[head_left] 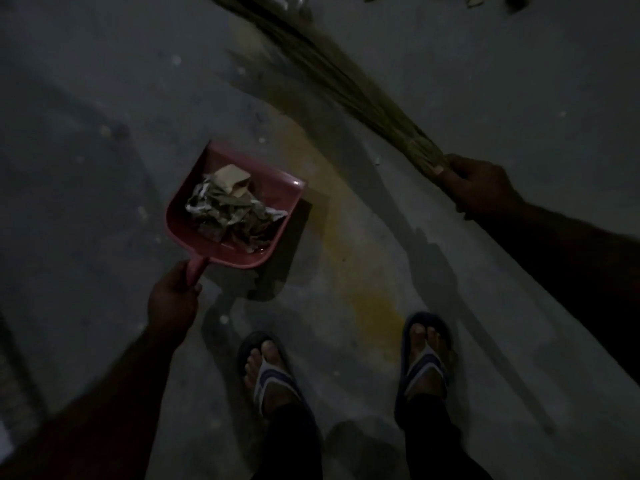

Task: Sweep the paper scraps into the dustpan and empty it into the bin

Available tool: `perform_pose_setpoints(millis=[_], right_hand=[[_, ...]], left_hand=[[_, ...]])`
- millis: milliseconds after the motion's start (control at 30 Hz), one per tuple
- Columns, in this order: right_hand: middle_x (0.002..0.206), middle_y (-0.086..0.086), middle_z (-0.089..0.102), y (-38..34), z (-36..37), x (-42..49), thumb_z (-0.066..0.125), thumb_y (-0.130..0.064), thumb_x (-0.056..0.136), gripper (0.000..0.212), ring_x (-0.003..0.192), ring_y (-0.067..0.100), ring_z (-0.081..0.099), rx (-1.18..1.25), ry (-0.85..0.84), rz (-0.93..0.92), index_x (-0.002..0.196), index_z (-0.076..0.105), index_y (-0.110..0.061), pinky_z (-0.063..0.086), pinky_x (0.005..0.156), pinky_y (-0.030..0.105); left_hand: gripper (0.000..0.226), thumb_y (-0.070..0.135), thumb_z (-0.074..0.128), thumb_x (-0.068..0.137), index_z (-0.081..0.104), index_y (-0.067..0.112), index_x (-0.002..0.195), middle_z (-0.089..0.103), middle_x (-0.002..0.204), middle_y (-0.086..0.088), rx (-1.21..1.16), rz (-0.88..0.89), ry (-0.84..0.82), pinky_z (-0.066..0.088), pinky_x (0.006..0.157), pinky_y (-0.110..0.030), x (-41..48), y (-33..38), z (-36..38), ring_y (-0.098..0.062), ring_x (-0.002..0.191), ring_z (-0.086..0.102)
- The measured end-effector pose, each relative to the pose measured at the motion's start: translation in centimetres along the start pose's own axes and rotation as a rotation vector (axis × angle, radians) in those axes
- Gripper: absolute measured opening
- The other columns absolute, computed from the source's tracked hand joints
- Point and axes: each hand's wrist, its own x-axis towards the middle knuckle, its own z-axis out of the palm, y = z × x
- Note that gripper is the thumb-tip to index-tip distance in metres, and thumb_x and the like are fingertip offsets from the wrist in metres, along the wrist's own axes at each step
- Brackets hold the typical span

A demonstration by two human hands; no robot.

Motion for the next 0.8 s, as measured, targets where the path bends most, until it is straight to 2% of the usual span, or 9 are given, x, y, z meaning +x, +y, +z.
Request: perform_pose_setpoints(millis=[100, 200, 300, 400, 500, 633, 733, 800], right_hand=[[0.103, 0.007, 0.067, -2.9, 1.1, 2.3, 0.050, -0.052, 0.098, 0.044, 0.074, 0.020, 0.061, -0.143, -0.065, -0.008, 0.127, 0.066, -0.023, 0.055, 0.071, 0.034], [0.095, 0.013, 0.066, -4.9, 2.5, 4.0, 0.052, -0.052, 0.095, 0.048, 0.065, 0.028, 0.064, -0.192, -0.138, 0.125, 0.124, 0.067, -0.017, 0.059, 0.064, 0.039], [0.089, 0.016, 0.065, -5.4, 3.8, 3.8, 0.054, -0.047, 0.092, 0.047, 0.065, 0.031, 0.064, -0.232, -0.222, 0.205, 0.120, 0.067, -0.012, 0.057, 0.058, 0.035], [0.088, 0.016, 0.065, -5.0, 4.9, 2.2, 0.052, -0.047, 0.093, 0.042, 0.063, 0.031, 0.063, -0.254, -0.297, 0.200, 0.113, 0.068, -0.013, 0.052, 0.051, 0.029], [0.089, 0.015, 0.066, -4.2, 5.0, -0.5, 0.050, -0.047, 0.095, 0.037, 0.064, 0.030, 0.062, -0.237, -0.353, 0.165, 0.108, 0.070, -0.018, 0.051, 0.052, 0.031], [0.087, -0.007, 0.066, -1.9, 3.1, -5.3, 0.052, -0.051, 0.098, 0.011, 0.064, 0.015, 0.063, -0.061, -0.281, 0.085, 0.101, 0.061, -0.048, 0.051, 0.055, 0.029], [0.092, -0.015, 0.069, 1.4, 1.2, -7.5, 0.055, -0.045, 0.099, 0.017, 0.059, -0.010, 0.059, 0.000, -0.134, 0.029, 0.112, 0.066, -0.043, 0.047, 0.052, 0.014], [0.094, -0.017, 0.069, 3.8, -0.3, -8.2, 0.058, -0.040, 0.099, 0.023, 0.063, -0.018, 0.057, 0.036, -0.030, 0.029, 0.118, 0.070, -0.036, 0.043, 0.055, 0.004]], left_hand=[[0.048, 0.002, 0.065, 0.082, 0.059, 0.012, 0.129, 0.065, 0.122, -0.017, 0.045, -0.015, 0.052, 0.045, 0.093, -0.041, 1.2, -1.3, -1.7, -0.035, 0.111, 0.061], [0.047, 0.007, 0.065, 0.081, 0.060, 0.016, 0.126, 0.067, 0.118, -0.018, 0.155, -0.005, 0.048, 0.047, 0.091, -0.043, 3.1, -1.4, -2.5, -0.038, 0.109, 0.061], [0.046, 0.013, 0.061, 0.081, 0.060, 0.012, 0.127, 0.065, 0.121, -0.020, 0.225, 0.070, 0.006, 0.044, 0.094, -0.041, 4.9, 0.9, -2.3, -0.039, 0.113, 0.059], [0.041, 0.006, 0.061, 0.083, 0.062, 0.012, 0.124, 0.065, 0.119, -0.021, 0.261, 0.138, 0.006, 0.044, 0.093, -0.040, 6.8, 4.5, -1.4, -0.040, 0.113, 0.059], [0.041, 0.003, 0.060, 0.081, 0.064, 0.014, 0.120, 0.067, 0.116, -0.019, 0.223, 0.161, 0.001, 0.045, 0.089, -0.036, 8.0, 7.1, -0.5, -0.037, 0.110, 0.060], [0.041, 0.000, 0.059, 0.080, 0.064, 0.016, 0.118, 0.068, 0.114, -0.016, 0.139, 0.180, 0.030, 0.044, 0.086, -0.033, 7.5, 8.8, 0.2, -0.033, 0.109, 0.060], [0.044, 0.001, 0.063, 0.080, 0.061, 0.015, 0.122, 0.067, 0.116, -0.016, 0.145, 0.234, 0.018, 0.045, 0.089, -0.036, 6.6, 8.9, 0.7, -0.034, 0.110, 0.060], [0.048, 0.003, 0.064, 0.078, 0.059, 0.014, 0.125, 0.066, 0.117, -0.017, 0.165, 0.297, -0.016, 0.048, 0.090, -0.041, 6.0, 8.3, 1.1, -0.036, 0.108, 0.061]])
